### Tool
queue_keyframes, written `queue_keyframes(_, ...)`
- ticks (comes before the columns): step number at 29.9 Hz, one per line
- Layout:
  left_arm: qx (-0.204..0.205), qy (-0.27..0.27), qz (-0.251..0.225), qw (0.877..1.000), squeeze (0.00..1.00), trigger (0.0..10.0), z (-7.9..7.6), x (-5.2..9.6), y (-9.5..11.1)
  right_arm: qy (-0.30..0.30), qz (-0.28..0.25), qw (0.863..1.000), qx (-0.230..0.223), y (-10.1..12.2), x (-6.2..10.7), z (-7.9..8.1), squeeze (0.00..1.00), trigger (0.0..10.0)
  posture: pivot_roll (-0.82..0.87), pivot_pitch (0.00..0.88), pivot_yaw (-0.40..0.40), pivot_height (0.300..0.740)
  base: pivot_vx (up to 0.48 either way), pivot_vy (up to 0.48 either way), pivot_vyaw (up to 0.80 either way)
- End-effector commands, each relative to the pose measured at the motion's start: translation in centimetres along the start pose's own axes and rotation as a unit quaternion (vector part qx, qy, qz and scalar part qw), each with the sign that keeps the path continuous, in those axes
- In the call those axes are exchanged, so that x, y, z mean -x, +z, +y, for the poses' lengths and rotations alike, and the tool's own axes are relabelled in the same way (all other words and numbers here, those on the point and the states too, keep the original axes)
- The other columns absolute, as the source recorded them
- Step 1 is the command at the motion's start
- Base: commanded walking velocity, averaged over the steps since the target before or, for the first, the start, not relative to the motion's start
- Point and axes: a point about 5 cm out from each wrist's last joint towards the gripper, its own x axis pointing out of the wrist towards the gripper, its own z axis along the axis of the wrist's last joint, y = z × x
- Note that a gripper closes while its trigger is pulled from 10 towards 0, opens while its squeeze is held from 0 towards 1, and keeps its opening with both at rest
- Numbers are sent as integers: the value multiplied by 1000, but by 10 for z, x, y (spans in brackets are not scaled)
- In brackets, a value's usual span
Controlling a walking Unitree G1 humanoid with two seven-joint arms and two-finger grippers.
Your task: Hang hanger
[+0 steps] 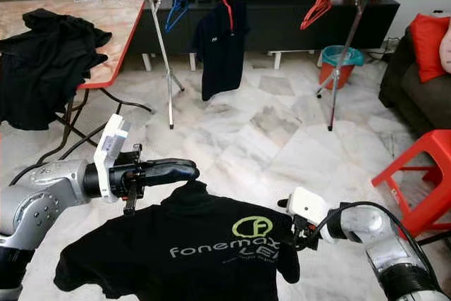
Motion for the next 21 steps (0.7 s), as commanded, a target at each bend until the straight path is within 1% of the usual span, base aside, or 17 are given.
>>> queue_keyframes(1,-22,-12,-12,1000,0,10000,-3,-1,13,-1,-13,1000,6,6,-4,-2,0,1176,122,0,38,740,0,0,0)
queue_keyframes(2,-21,-12,-12,1000,0,10000,-3,-1,13,1,-19,1000,3,7,-5,-2,0,0,122,0,38,740,0,0,0)
queue_keyframes(5,-22,-12,-12,1000,0,10000,-3,-1,13,4,-24,1000,3,8,-5,-2,0,0,123,0,37,740,0,0,0)
queue_keyframes(21,-21,-2,0,1000,0,10000,-2,2,9,28,-10,1000,8,3,-7,2,0,0,124,0,36,740,0,0,0)
